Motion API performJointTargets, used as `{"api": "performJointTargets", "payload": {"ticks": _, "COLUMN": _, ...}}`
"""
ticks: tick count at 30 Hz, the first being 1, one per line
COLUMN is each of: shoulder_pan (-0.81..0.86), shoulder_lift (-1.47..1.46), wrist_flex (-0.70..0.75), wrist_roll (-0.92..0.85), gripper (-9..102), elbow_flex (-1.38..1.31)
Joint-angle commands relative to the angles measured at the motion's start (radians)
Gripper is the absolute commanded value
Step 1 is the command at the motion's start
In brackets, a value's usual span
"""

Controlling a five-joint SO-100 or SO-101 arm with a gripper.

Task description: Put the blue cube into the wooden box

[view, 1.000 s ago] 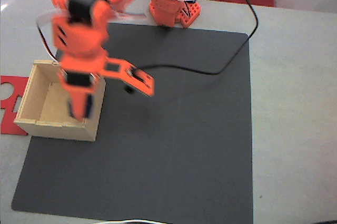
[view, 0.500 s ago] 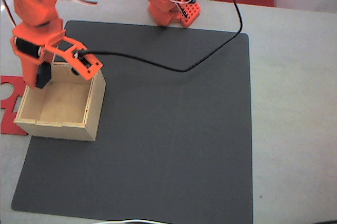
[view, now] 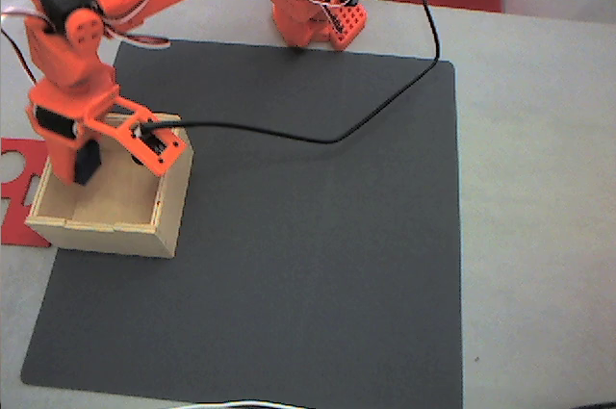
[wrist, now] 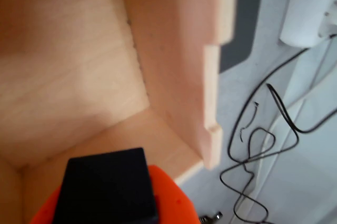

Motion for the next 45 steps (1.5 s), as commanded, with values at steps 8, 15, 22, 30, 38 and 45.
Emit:
{"api": "performJointTargets", "payload": {"ticks": 8, "shoulder_pan": -0.015, "shoulder_lift": -0.161, "wrist_flex": -0.064, "wrist_roll": 0.008, "gripper": 5, "elbow_flex": -0.043}}
{"api": "performJointTargets", "payload": {"ticks": 15, "shoulder_pan": -0.035, "shoulder_lift": -0.195, "wrist_flex": -0.078, "wrist_roll": 0.011, "gripper": 11, "elbow_flex": -0.044}}
{"api": "performJointTargets", "payload": {"ticks": 22, "shoulder_pan": -0.061, "shoulder_lift": -0.138, "wrist_flex": -0.049, "wrist_roll": 0.014, "gripper": 19, "elbow_flex": -0.044}}
{"api": "performJointTargets", "payload": {"ticks": 30, "shoulder_pan": -0.107, "shoulder_lift": 0.023, "wrist_flex": 0.012, "wrist_roll": 0.014, "gripper": 17, "elbow_flex": -0.046}}
{"api": "performJointTargets", "payload": {"ticks": 38, "shoulder_pan": -0.158, "shoulder_lift": 0.267, "wrist_flex": 0.092, "wrist_roll": 0.038, "gripper": 0, "elbow_flex": -0.046}}
{"api": "performJointTargets", "payload": {"ticks": 45, "shoulder_pan": -0.242, "shoulder_lift": 0.624, "wrist_flex": 0.216, "wrist_roll": 0.046, "gripper": 0, "elbow_flex": -0.046}}
